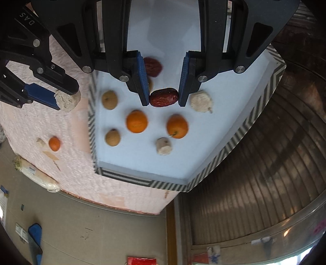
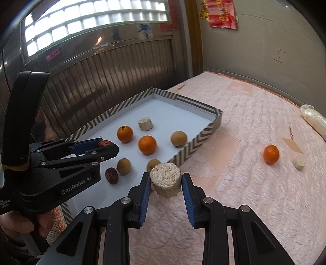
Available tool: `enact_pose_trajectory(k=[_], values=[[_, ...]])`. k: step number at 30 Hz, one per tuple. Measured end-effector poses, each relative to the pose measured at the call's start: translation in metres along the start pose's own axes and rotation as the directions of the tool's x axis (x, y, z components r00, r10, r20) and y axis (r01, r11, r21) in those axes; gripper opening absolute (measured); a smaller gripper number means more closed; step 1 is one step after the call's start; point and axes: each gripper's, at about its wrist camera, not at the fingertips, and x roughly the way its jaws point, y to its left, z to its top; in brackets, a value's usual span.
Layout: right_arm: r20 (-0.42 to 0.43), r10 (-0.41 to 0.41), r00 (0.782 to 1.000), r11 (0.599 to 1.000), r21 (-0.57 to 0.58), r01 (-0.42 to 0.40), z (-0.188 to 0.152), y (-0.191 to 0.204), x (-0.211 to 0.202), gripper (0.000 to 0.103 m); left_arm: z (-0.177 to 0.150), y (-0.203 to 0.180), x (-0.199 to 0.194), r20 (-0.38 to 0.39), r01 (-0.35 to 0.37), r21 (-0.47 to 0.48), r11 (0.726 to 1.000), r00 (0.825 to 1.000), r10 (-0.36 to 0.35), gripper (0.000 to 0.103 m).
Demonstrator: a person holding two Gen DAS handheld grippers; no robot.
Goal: Organize fruits
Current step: 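Carry the date with the left gripper while the right gripper carries the cake piece over the tray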
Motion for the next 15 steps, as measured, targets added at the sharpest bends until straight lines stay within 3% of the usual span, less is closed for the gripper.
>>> enact_pose_trajectory(k=[15], values=[[-0.046,0.041,0.998,0.995,-0.091,-0.045,0.013,0.041,0.031,0.030,-0.012,0.045,0.011,-0.040,-0.036,-0.068,0.997,0.999,0.034,0.028]])
